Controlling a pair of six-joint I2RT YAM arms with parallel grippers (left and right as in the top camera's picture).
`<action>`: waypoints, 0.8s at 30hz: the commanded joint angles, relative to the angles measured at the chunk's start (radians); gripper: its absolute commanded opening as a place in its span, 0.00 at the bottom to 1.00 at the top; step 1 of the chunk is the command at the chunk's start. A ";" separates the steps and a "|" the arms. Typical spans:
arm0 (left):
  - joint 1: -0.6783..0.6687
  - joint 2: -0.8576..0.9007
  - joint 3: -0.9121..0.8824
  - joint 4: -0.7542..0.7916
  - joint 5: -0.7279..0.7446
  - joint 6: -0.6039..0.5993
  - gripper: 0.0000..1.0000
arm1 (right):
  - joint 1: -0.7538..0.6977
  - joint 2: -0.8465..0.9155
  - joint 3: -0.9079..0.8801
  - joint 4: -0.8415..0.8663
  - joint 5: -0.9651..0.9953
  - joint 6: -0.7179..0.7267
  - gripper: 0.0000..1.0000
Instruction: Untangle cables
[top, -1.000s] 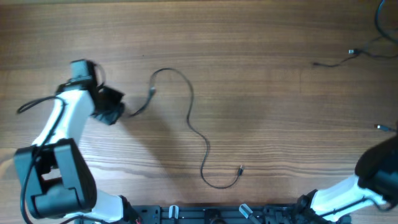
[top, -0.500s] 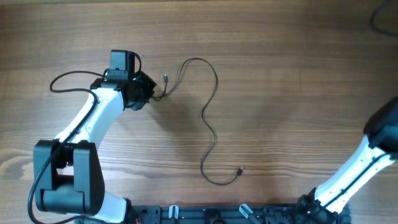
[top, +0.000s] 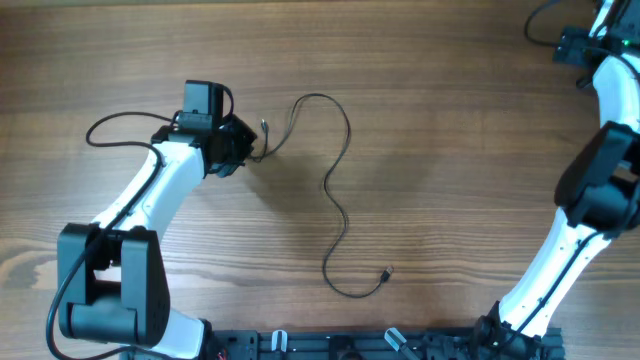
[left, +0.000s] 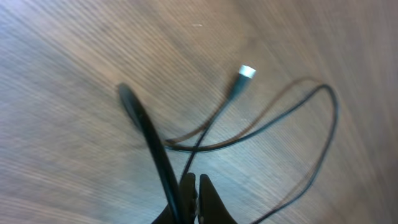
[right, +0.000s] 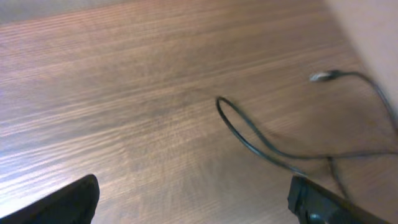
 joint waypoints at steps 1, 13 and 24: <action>-0.049 -0.014 0.006 0.109 0.041 0.019 0.04 | -0.010 -0.218 0.008 -0.121 -0.063 0.219 1.00; -0.281 -0.013 0.006 -0.040 0.251 0.517 0.15 | 0.112 -0.285 -0.008 -0.749 -0.618 0.343 1.00; -0.198 -0.147 0.040 -0.163 0.228 0.480 1.00 | 0.492 -0.285 -0.119 -0.809 -0.427 0.534 1.00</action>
